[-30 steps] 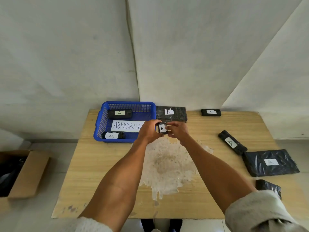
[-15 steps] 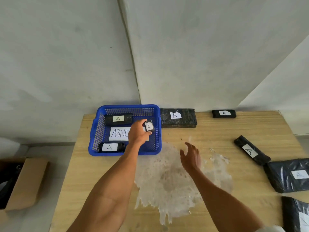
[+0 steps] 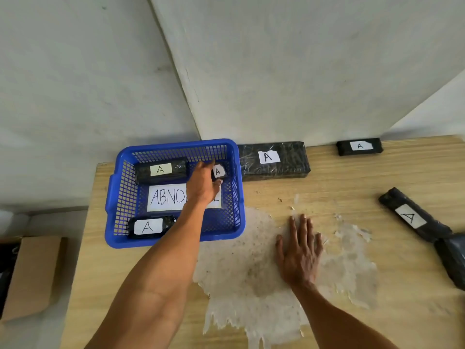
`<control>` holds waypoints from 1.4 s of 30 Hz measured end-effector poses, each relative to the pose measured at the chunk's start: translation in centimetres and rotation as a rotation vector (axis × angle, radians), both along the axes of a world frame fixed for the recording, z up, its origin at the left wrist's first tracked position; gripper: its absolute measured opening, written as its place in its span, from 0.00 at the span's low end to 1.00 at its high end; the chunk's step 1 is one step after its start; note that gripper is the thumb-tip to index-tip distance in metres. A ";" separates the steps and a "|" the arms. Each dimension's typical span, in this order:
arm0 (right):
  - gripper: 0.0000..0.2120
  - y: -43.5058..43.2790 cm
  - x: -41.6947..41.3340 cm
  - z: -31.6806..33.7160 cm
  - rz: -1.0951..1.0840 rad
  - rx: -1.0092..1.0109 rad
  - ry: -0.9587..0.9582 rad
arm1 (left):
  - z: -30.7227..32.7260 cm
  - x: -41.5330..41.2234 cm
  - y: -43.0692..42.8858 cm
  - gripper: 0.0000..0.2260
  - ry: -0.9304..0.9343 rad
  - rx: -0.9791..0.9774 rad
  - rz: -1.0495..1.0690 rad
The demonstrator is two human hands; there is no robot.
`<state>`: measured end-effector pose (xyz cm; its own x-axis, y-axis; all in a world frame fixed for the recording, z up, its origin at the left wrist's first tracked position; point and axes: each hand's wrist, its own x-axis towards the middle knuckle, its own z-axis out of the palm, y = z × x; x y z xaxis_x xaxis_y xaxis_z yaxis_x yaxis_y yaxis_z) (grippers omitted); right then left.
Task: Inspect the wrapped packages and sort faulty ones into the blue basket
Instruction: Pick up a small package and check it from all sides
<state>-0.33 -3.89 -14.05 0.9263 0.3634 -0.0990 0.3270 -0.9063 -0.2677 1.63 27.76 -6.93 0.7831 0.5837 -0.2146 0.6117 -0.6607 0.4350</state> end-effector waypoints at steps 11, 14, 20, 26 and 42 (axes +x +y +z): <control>0.34 0.0 -0.1 0.2 0.000 0.018 0.011 | -0.2 1.4 -0.3 0.21 -0.103 -0.010 -0.056; 0.34 -0.1 0.0 0.2 -0.001 0.013 0.013 | -0.6 1.2 -0.4 0.21 -0.142 -0.010 -0.056; 0.34 -0.1 0.0 0.1 -0.005 0.017 0.009 | -1.2 0.9 -0.7 0.18 -0.209 -0.003 -0.033; 0.34 -0.1 0.0 0.0 -0.010 0.009 0.012 | -1.5 0.8 -1.0 0.18 -0.236 -0.011 -0.010; 0.33 -0.2 0.0 -0.1 0.005 -0.014 0.044 | 0.1 0.4 -2.3 0.25 -0.266 -0.043 0.109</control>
<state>-0.28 -4.07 -14.20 0.9191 0.3668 -0.1441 0.3201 -0.9082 -0.2696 1.98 25.44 -6.88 0.7481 0.6626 -0.0361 0.5390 -0.5749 0.6156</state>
